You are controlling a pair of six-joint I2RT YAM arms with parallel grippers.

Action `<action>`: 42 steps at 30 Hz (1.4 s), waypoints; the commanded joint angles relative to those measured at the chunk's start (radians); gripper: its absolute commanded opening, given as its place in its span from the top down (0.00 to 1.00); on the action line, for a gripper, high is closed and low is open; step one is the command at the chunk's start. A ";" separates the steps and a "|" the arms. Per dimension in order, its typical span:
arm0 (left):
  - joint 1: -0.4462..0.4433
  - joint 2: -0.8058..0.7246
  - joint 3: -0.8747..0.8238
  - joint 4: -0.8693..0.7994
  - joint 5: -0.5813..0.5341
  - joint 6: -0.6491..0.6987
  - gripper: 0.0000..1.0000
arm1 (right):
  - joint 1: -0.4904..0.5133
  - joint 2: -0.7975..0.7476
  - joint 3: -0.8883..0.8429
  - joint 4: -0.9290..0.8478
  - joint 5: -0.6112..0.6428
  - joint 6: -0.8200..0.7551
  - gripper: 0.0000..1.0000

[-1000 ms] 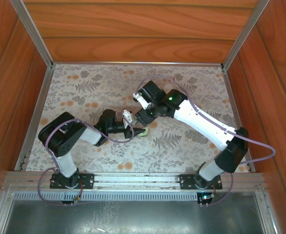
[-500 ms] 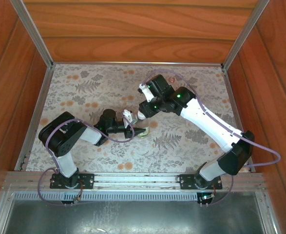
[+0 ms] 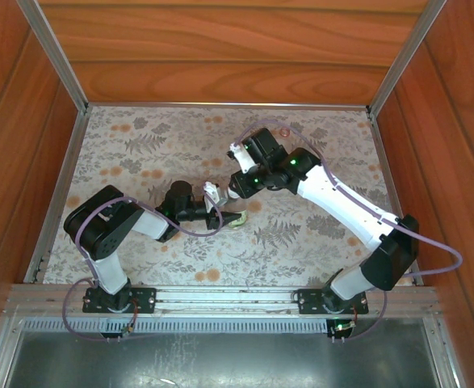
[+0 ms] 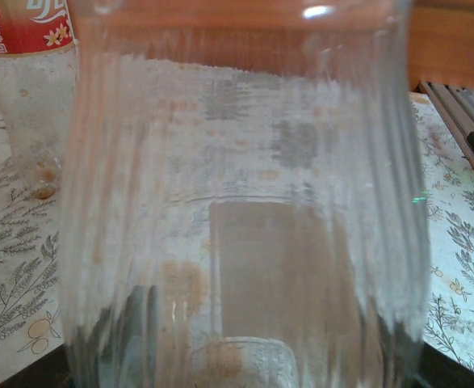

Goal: Screw on the bottle caps

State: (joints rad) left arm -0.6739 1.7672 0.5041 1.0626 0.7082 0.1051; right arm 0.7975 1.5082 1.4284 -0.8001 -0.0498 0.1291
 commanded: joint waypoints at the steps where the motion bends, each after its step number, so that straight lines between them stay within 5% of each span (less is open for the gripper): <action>1: 0.000 -0.002 0.010 -0.027 0.003 0.005 0.41 | -0.007 -0.009 -0.053 -0.044 -0.013 0.012 0.63; 14: 0.012 0.002 0.022 -0.039 -0.011 -0.014 0.42 | -0.007 -0.098 -0.141 -0.060 -0.175 0.050 0.75; 19: 0.013 -0.005 0.016 -0.046 -0.015 -0.011 0.41 | -0.009 -0.149 -0.164 -0.027 -0.137 0.070 0.75; 23: 0.015 -0.018 0.010 -0.055 -0.017 -0.003 0.42 | -0.032 -0.155 -0.141 0.015 -0.102 0.060 0.60; 31: 0.016 -0.038 0.011 -0.067 -0.007 -0.004 0.42 | -0.094 -0.057 -0.052 0.068 -0.179 0.016 0.55; 42: 0.015 -0.048 0.020 -0.079 -0.010 -0.013 0.42 | -0.098 -0.029 -0.091 0.098 -0.256 0.016 0.69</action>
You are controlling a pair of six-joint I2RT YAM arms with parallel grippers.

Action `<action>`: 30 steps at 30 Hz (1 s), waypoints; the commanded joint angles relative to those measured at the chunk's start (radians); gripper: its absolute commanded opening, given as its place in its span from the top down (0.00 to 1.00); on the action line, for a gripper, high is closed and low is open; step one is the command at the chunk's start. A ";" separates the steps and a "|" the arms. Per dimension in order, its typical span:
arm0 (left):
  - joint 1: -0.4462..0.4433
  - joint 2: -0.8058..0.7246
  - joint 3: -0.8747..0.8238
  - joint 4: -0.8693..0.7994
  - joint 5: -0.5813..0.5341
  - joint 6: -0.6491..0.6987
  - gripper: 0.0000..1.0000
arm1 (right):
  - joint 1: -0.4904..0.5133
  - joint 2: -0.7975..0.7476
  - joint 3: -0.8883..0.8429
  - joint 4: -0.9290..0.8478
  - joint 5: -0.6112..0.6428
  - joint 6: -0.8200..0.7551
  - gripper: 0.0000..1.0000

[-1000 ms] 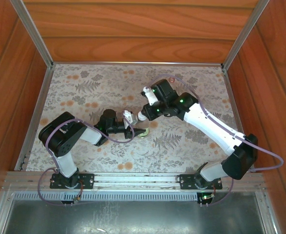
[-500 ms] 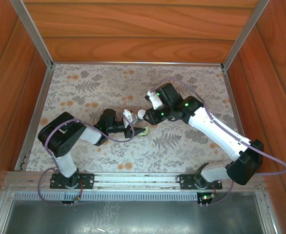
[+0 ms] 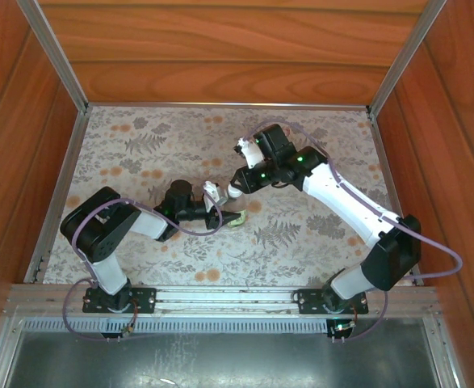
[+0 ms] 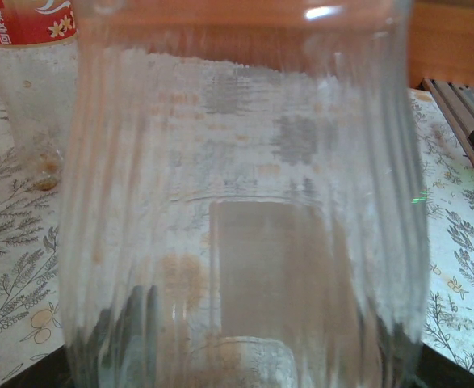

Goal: Screw on the bottle caps

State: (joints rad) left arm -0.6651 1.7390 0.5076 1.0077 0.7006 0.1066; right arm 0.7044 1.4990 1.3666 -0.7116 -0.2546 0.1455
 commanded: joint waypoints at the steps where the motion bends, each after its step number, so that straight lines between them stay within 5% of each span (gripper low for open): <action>1: 0.007 -0.021 0.016 -0.026 -0.004 -0.016 0.42 | -0.004 -0.032 -0.047 0.009 -0.058 0.003 0.71; 8: 0.022 -0.025 0.018 -0.030 -0.017 -0.023 0.42 | 0.006 -0.140 -0.174 -0.012 -0.171 0.045 0.77; 15: 0.028 -0.022 0.020 -0.042 -0.006 -0.002 0.42 | 0.007 -0.225 -0.206 0.036 -0.065 0.087 0.72; 21: 0.028 -0.030 0.018 -0.052 0.000 0.010 0.42 | -0.019 -0.162 -0.142 0.094 -0.013 0.086 0.56; 30: 0.028 -0.030 0.011 -0.059 0.001 0.016 0.42 | -0.050 -0.030 -0.053 0.104 -0.066 0.059 0.66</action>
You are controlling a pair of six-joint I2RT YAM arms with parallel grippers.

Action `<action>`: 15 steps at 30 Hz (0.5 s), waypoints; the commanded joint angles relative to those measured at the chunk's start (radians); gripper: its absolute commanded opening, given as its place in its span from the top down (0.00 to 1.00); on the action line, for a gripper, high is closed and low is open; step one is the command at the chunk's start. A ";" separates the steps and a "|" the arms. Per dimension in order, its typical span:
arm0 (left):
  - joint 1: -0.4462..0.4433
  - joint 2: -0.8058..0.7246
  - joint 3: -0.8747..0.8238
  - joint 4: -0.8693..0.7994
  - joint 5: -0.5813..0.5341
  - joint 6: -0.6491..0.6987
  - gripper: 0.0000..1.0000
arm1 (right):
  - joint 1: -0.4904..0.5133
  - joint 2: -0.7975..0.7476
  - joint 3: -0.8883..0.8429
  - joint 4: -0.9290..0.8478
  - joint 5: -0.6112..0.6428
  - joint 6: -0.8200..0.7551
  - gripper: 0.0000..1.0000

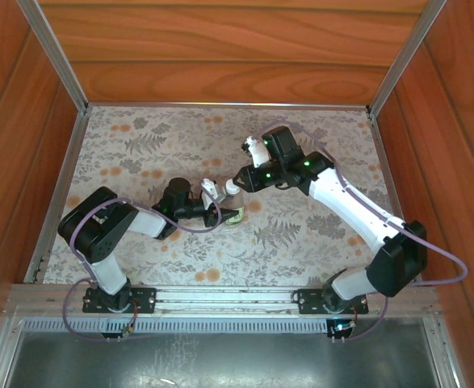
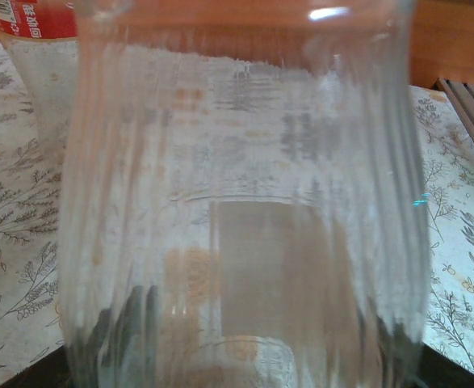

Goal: Screw on the bottle caps

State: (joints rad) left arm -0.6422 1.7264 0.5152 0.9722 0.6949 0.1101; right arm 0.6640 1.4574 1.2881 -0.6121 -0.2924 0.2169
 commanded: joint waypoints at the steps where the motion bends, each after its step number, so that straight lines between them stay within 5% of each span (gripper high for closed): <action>1: 0.005 -0.018 0.002 -0.023 0.005 0.014 0.42 | -0.009 0.014 0.025 -0.002 -0.037 -0.013 0.68; 15: 0.006 -0.016 0.006 -0.030 -0.015 -0.005 0.42 | 0.017 -0.153 -0.164 -0.004 -0.204 0.039 0.86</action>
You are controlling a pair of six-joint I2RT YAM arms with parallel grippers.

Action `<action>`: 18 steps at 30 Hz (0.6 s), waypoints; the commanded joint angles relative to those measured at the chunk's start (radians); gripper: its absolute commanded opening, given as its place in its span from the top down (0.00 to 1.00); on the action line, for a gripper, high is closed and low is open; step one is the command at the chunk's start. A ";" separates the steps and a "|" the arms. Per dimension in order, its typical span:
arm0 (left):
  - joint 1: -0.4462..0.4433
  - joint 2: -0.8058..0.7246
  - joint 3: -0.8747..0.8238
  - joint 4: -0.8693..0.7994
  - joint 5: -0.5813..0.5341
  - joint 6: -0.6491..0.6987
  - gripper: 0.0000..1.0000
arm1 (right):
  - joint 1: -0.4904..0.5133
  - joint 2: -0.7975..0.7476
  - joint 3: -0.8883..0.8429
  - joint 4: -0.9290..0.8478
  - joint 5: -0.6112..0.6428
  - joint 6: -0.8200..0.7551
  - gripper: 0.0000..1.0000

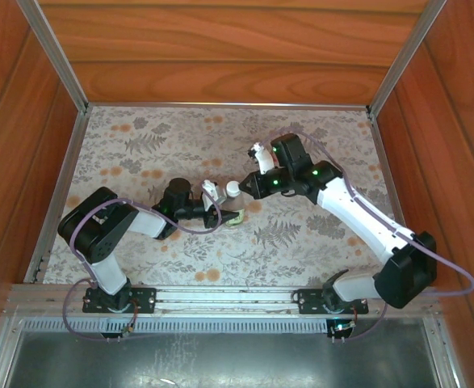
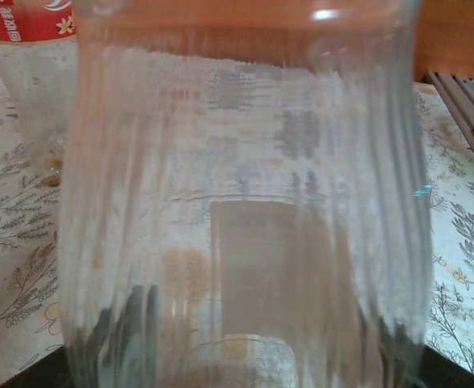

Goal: Screw on the bottle caps

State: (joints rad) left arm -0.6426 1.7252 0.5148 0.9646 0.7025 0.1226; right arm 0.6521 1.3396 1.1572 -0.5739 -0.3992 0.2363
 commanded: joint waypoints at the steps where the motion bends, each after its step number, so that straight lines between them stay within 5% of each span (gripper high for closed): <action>1: 0.008 -0.012 0.007 -0.023 -0.022 -0.015 0.42 | 0.028 -0.050 -0.036 -0.037 -0.084 0.022 0.86; 4: 0.007 -0.012 0.005 -0.024 -0.022 -0.008 0.42 | 0.023 -0.069 -0.030 -0.020 -0.010 0.027 0.85; 8: 0.009 -0.013 0.006 -0.029 -0.001 -0.008 0.42 | 0.017 -0.062 -0.016 0.013 0.048 -0.025 0.60; 13: 0.018 -0.022 0.004 -0.041 0.091 -0.004 0.42 | 0.013 -0.097 -0.062 0.064 0.013 -0.415 0.26; 18: 0.039 -0.032 0.007 -0.064 0.175 0.013 0.43 | -0.023 -0.104 -0.075 0.103 -0.131 -0.757 0.17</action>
State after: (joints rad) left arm -0.6174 1.7184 0.5156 0.9379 0.7876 0.1177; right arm 0.6567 1.2385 1.0752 -0.5083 -0.4255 -0.2443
